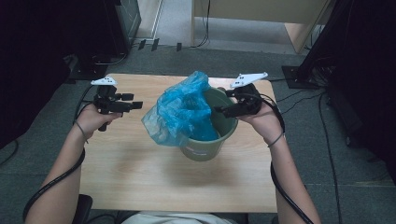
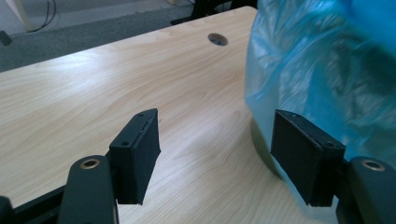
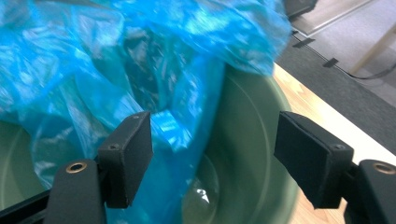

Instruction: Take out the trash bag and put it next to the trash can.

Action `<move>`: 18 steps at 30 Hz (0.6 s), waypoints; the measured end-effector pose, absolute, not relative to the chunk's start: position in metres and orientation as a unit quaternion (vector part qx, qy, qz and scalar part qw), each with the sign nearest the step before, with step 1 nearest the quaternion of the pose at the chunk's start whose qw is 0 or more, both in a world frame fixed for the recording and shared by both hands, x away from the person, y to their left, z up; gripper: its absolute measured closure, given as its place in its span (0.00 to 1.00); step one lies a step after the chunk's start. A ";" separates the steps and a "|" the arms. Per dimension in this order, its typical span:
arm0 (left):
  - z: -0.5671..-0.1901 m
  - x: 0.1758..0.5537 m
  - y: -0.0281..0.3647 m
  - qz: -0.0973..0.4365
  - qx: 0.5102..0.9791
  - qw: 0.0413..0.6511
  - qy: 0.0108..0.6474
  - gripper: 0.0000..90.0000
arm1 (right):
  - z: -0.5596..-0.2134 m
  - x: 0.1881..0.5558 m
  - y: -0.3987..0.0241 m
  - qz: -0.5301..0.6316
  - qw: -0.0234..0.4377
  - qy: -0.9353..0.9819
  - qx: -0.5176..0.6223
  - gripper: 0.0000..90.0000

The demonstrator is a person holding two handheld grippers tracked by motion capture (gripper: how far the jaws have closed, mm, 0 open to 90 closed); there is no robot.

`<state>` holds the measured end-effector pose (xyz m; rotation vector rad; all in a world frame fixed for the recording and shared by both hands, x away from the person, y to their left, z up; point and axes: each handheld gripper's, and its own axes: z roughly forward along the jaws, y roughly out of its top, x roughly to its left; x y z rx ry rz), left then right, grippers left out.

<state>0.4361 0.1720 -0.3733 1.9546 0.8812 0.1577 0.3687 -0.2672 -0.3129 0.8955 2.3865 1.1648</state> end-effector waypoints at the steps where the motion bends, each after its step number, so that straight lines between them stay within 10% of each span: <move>1: -0.370 0.436 0.170 0.064 0.799 0.478 0.358 0.35 | -0.314 0.368 -0.270 0.412 0.166 0.838 0.318 0.31; 18: -0.318 0.432 0.139 0.065 0.815 0.483 0.313 0.34 | -0.330 0.352 -0.316 0.406 0.177 0.827 0.347 0.34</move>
